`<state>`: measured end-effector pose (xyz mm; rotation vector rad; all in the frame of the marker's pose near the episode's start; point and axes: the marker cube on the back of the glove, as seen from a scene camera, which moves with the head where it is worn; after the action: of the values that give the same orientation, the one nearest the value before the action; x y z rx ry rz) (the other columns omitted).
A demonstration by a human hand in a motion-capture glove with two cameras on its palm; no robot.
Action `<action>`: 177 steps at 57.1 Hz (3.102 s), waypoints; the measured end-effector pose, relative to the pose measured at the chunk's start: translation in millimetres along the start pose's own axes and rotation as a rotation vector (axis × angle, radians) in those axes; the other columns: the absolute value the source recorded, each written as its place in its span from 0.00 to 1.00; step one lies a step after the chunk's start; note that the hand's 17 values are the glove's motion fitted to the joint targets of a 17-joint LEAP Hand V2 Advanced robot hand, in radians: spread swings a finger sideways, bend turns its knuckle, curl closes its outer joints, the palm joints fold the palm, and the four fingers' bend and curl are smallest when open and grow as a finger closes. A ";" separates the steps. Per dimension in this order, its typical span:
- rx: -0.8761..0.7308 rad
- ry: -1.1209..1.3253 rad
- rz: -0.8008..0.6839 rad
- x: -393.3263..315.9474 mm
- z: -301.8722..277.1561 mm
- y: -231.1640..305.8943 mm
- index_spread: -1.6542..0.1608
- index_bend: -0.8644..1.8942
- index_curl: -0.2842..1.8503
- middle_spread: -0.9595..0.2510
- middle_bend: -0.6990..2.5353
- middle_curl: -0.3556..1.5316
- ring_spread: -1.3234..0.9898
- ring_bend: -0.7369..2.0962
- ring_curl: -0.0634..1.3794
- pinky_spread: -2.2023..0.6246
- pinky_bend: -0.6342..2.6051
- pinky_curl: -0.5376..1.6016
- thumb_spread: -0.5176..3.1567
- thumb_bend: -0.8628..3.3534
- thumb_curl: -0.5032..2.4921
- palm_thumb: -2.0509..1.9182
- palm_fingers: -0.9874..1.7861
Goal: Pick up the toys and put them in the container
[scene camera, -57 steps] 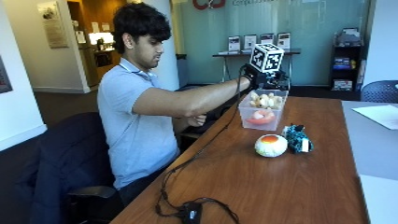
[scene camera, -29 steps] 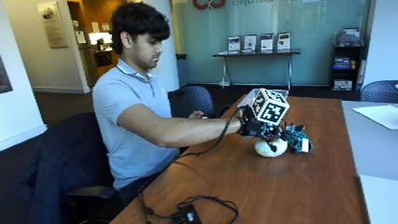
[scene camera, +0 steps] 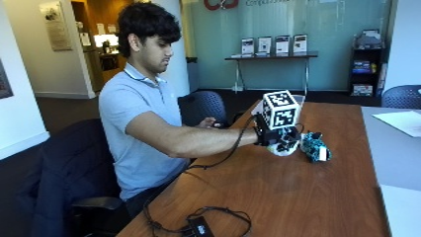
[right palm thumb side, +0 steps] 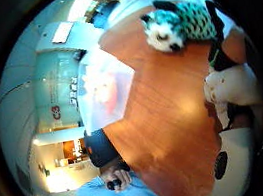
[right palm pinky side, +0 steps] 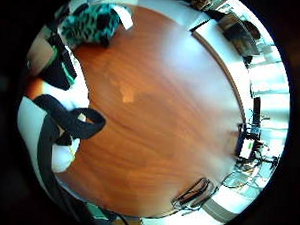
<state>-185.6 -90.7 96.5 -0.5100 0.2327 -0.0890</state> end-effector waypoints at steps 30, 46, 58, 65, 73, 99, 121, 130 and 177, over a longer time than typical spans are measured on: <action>0.074 -0.074 -0.322 -229.0 -70.6 -79.9 0.81 0.43 0.35 0.80 0.28 0.37 0.48 0.55 0.35 0.64 0.50 0.43 0.52 0.35 0.37 0.72 0.73; -0.159 -0.040 -0.376 -269.2 -29.5 -85.0 0.76 0.35 0.34 0.82 0.24 0.35 0.53 0.39 0.32 0.69 0.60 0.49 0.55 0.31 0.32 0.62 0.30; -0.113 -0.079 -0.212 -180.7 -32.9 -87.2 0.74 0.37 0.30 0.81 0.26 0.32 0.56 0.35 0.23 0.74 0.59 0.45 0.54 0.27 0.28 0.55 0.32; -0.111 -0.051 -0.049 -106.9 -26.3 -94.6 0.74 0.38 0.30 0.80 0.26 0.32 0.56 0.35 0.24 0.76 0.56 0.43 0.55 0.26 0.28 0.54 0.33; -0.180 0.143 0.050 -56.8 -0.4 -105.2 0.73 0.39 0.31 0.80 0.27 0.33 0.56 0.33 0.23 0.79 0.50 0.40 0.55 0.26 0.27 0.54 0.31; -0.120 0.206 -0.040 -22.2 41.8 -124.3 0.74 0.33 0.22 0.75 0.35 0.39 0.51 0.55 0.31 0.71 0.53 0.40 0.58 0.32 0.31 0.65 0.63; 0.126 -0.132 -0.236 -131.6 -64.2 -122.3 0.76 0.36 0.20 0.75 0.38 0.45 0.48 0.67 0.42 0.65 0.55 0.43 0.55 0.34 0.34 0.71 0.67; 0.045 -0.090 -0.372 -202.6 -58.1 -111.8 0.77 0.36 0.20 0.75 0.38 0.46 0.48 0.67 0.42 0.64 0.55 0.43 0.53 0.34 0.35 0.71 0.67; -0.268 0.065 -0.074 -4.5 -6.5 19.2 0.75 0.36 0.21 0.80 0.26 0.36 0.57 0.35 0.23 0.79 0.51 0.39 0.51 0.20 0.26 0.51 0.29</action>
<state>-191.0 -76.5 82.5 -0.7830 0.2914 -0.1478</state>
